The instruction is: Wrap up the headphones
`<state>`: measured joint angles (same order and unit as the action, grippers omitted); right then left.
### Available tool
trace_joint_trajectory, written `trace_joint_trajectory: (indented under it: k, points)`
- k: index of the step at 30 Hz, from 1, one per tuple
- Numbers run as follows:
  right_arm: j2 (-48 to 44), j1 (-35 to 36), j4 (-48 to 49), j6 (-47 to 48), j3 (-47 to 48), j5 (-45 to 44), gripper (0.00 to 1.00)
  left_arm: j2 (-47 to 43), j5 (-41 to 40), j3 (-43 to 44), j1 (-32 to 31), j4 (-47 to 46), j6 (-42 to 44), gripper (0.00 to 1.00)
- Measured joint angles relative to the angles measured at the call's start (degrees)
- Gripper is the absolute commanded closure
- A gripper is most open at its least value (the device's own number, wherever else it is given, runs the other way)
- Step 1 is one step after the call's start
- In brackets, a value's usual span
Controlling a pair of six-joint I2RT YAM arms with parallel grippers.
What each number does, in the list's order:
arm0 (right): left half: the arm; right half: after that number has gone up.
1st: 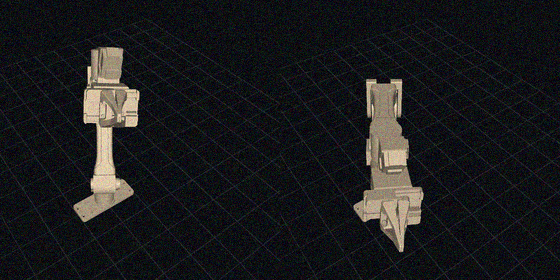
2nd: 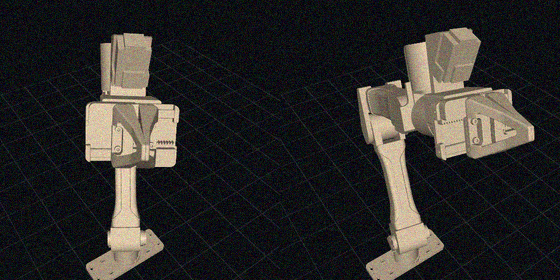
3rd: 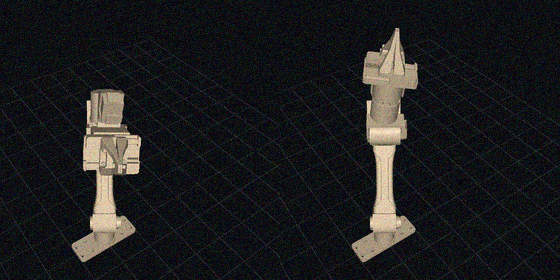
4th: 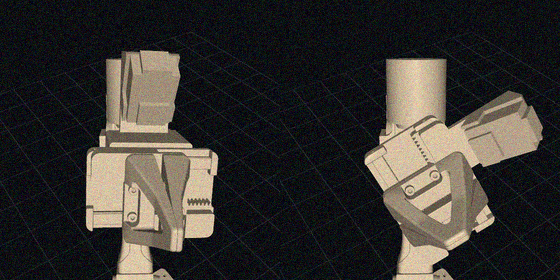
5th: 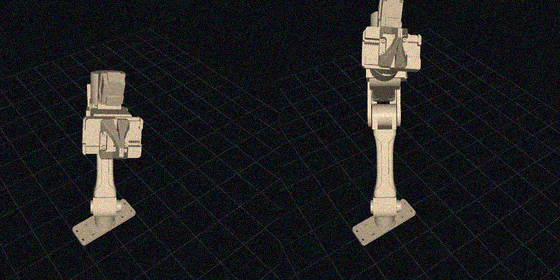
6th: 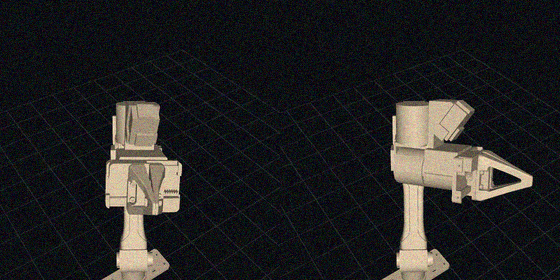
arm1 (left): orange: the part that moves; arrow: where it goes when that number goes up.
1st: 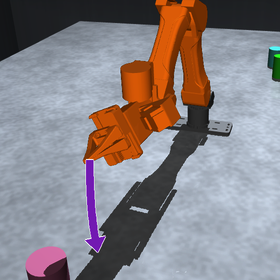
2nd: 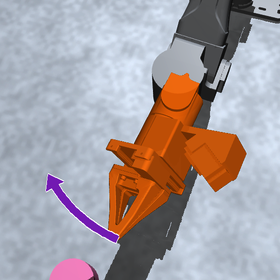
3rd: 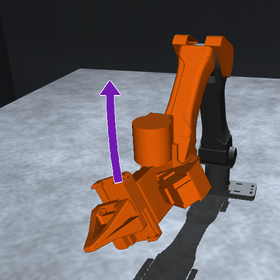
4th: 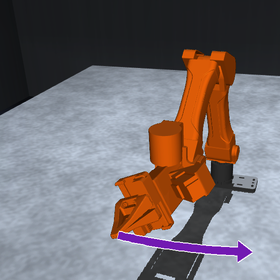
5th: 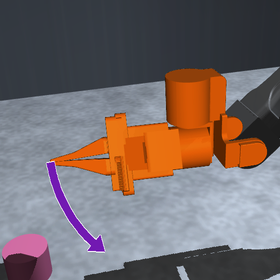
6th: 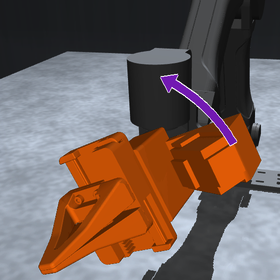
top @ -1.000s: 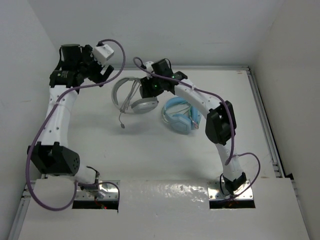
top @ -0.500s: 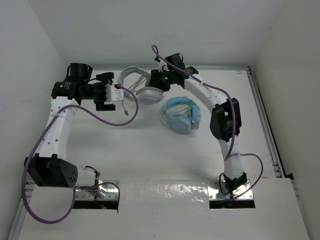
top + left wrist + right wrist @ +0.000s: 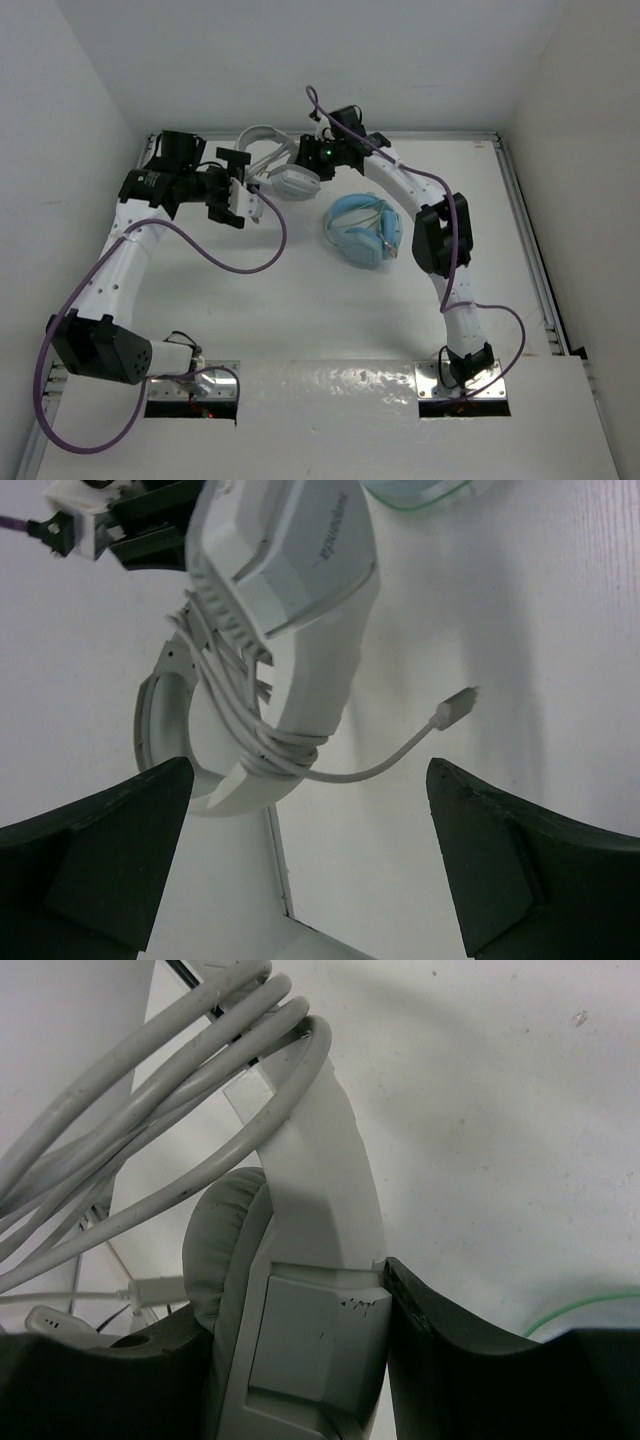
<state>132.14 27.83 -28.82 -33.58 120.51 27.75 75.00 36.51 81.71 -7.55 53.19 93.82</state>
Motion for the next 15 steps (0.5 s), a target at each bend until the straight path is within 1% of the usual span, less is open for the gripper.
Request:
trace_joint_trajectory:
  k: [7,15]
  points:
    - [-0.02,-0.02,1.84,-1.25,-0.81,1.68,1.00,3.28,-4.02,-0.42,-1.90,-0.98,6.36,0.00]
    - [-0.02,0.13,2.34,-1.36,-1.90,2.84,1.00,5.68,-8.46,-0.44,-2.54,-4.50,8.96,0.01]
